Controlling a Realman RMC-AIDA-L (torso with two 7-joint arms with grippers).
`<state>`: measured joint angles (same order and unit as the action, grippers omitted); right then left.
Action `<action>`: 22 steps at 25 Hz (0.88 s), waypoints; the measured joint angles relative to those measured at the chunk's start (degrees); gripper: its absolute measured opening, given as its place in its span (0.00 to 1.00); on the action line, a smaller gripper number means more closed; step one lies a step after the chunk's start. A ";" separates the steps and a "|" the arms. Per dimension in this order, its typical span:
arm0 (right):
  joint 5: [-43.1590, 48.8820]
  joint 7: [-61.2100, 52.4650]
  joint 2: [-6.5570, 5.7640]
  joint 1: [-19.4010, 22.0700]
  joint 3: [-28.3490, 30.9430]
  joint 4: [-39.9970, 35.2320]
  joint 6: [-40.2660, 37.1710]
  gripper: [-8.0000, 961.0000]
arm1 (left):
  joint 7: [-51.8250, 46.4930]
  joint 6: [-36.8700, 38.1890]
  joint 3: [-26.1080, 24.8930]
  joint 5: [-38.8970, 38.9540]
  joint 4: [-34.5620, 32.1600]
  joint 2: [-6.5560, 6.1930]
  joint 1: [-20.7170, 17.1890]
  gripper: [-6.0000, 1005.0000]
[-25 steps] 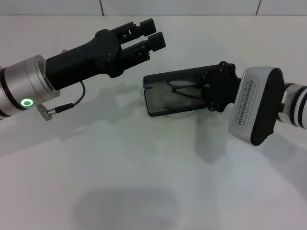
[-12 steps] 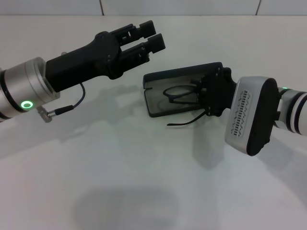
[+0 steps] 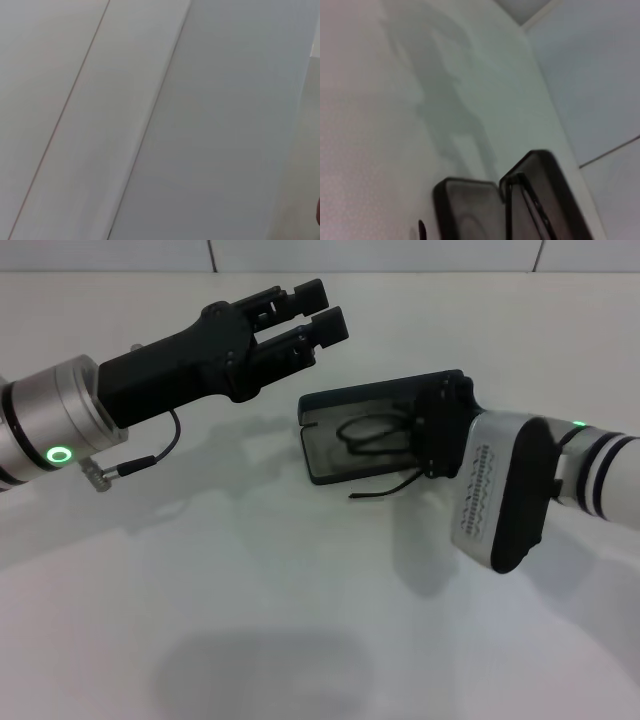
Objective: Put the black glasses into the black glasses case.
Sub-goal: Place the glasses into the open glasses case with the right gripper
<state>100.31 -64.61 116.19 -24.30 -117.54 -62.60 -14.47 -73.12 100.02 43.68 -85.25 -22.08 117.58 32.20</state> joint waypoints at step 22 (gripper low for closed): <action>-6.26 -1.70 -0.02 1.95 -3.18 -1.40 7.99 0.48 | 0.16 0.00 0.07 0.00 0.02 -0.40 0.15 0.58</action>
<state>94.05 -66.31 116.17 -22.35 -120.72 -64.01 -6.48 -72.96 100.02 43.75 -85.25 -22.06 117.19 32.35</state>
